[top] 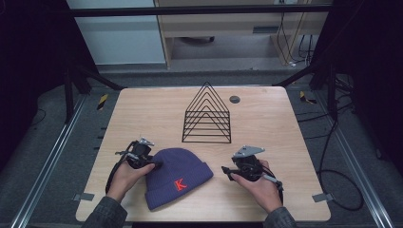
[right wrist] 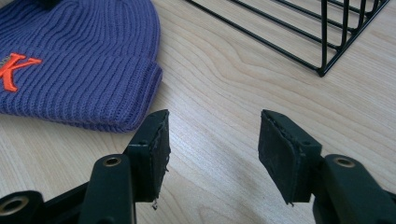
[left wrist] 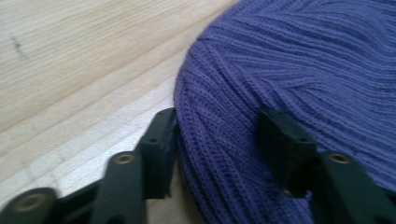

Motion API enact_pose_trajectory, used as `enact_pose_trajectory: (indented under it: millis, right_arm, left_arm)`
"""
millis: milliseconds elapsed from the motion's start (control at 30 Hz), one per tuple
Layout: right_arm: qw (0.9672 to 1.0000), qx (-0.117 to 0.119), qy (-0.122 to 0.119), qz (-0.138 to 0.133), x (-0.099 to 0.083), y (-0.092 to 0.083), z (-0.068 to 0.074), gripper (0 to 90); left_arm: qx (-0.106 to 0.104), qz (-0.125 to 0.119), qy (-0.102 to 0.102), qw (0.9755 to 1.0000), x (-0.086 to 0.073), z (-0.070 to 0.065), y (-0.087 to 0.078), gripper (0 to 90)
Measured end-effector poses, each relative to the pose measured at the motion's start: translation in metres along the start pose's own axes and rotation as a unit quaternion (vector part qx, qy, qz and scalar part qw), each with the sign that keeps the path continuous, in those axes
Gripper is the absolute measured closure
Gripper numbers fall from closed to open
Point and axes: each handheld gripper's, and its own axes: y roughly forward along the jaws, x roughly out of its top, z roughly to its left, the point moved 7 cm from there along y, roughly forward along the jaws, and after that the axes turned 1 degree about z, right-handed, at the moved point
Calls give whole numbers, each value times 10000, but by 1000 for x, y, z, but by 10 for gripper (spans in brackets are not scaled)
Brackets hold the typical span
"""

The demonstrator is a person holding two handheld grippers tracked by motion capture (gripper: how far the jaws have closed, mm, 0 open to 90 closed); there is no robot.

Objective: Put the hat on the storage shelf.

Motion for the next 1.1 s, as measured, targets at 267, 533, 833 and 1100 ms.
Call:
enact_pose_trajectory:
  millis: [267, 533, 833, 1100]
  right_arm:
    - [10000, -25, -51, -13, 0, 0, 2, 417]
    - [10000, -62, -10, 6, -2, -2, 0, 408]
    - [9999, -140, 26, -74, -1, -1, 0, 325]
    - [9998, -168, 51, -134, 0, -3, 0, 299]
  left_arm:
    - [-54, 76, 83, 9999, 2, -6, -2, 708]
    - [306, -71, 589, 9978, 10, -12, -14, 765]
    - [574, -450, 1148, 9907, 34, -30, -40, 773]
    - [594, -795, 1499, 9837, 50, -45, -61, 778]
